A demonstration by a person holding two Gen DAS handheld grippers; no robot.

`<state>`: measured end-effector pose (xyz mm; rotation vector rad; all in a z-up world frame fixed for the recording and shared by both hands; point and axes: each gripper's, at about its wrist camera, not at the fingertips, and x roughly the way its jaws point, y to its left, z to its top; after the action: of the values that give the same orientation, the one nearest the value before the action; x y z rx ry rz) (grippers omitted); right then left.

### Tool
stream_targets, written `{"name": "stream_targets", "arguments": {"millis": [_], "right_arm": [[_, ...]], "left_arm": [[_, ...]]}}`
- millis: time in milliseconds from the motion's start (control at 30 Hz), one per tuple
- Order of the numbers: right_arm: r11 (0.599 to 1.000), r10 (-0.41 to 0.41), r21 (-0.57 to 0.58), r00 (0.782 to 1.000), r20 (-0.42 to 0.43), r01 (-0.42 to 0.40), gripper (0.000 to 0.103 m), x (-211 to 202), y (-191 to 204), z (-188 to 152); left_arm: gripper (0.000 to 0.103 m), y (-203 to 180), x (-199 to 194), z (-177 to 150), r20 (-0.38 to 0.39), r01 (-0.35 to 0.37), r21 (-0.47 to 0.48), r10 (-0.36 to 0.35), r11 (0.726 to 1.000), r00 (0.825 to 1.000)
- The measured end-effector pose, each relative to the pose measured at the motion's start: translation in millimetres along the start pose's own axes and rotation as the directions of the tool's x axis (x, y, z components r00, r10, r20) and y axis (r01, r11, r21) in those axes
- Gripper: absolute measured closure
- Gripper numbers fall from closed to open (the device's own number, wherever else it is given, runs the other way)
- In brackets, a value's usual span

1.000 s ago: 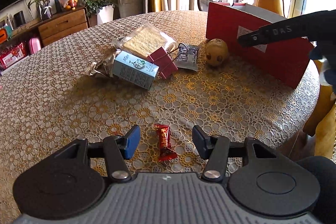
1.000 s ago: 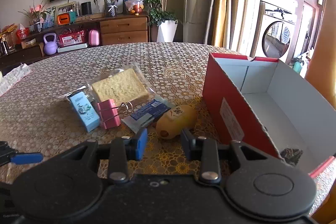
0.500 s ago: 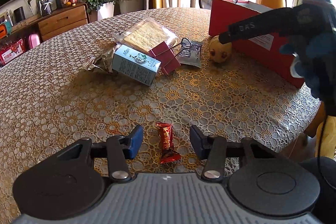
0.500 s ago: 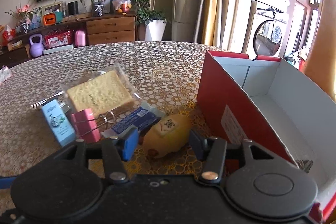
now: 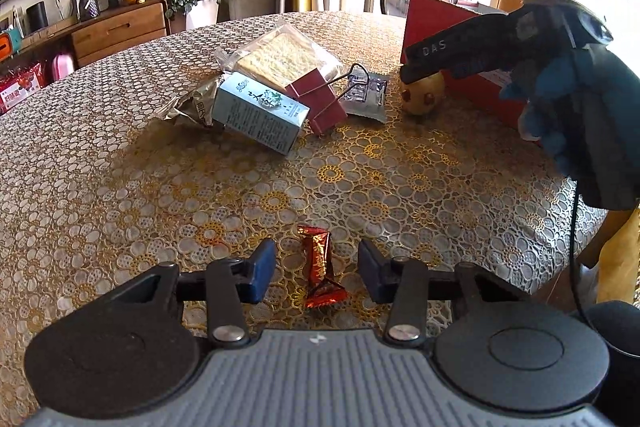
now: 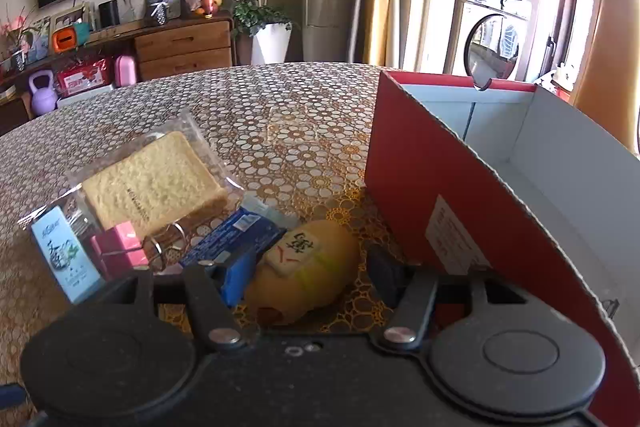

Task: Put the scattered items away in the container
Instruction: 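Lower left tool onto red candy and close while right tool approaches yellow toy, then lift red candy with left tool while right tool grasps yellow toy and lifts toward box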

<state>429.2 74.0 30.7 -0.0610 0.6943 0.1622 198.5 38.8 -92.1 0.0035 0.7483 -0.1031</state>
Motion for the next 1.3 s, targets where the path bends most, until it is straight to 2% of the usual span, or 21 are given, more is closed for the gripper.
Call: {"name": "stream_targets", "arguments": {"millis": [200,233,267,367,467,567,900,1300], "right_arm": [[0.998,0.019,0.057,0.999,-0.029,-0.017,0.000,9.5,-0.3,1.3],[0.998,0.022,0.067,0.999,-0.032,-0.020,0.000,10.6,-0.4,1.3],[0.997,0.026,0.077,0.999,-0.035,-0.024,0.000,11.4,-0.8,1.1],[0.993,0.049,0.111,0.998,-0.045,-0.044,0.000,13.8,-3.9,0.0],[0.988,0.069,0.139,0.997,-0.046,-0.062,0.000,13.9,-5.9,-0.6],[0.989,0.072,0.130,0.997,-0.039,-0.066,0.000,11.6,-4.6,-1.5],[0.996,0.050,0.074,0.999,0.012,-0.051,0.000,-4.6,-0.6,-2.1],[0.992,0.127,0.015,0.989,0.079,-0.128,0.000,-60.9,-6.0,5.6]], "left_arm": [[0.059,0.4,0.3,0.4,0.005,0.009,-0.006,-0.009,1.000,1.000],[0.063,0.5,0.1,0.2,0.008,0.002,-0.012,-0.002,1.000,1.000],[0.071,0.2,-0.1,-0.3,0.011,-0.009,-0.015,0.010,1.000,1.000],[0.072,-0.4,-0.1,-0.4,0.012,0.002,-0.016,-0.002,1.000,1.000],[0.086,-1.7,0.3,-1.1,0.017,0.010,-0.014,-0.009,1.000,1.000],[0.090,-1.2,0.5,-2.8,0.028,0.005,-0.016,-0.004,1.000,1.000],[0.092,2.1,1.1,-0.6,0.026,0.025,-0.051,-0.024,0.998,0.999],[0.092,-3.1,-8.4,4.1,0.040,0.030,-0.063,-0.027,0.998,0.999]]}}
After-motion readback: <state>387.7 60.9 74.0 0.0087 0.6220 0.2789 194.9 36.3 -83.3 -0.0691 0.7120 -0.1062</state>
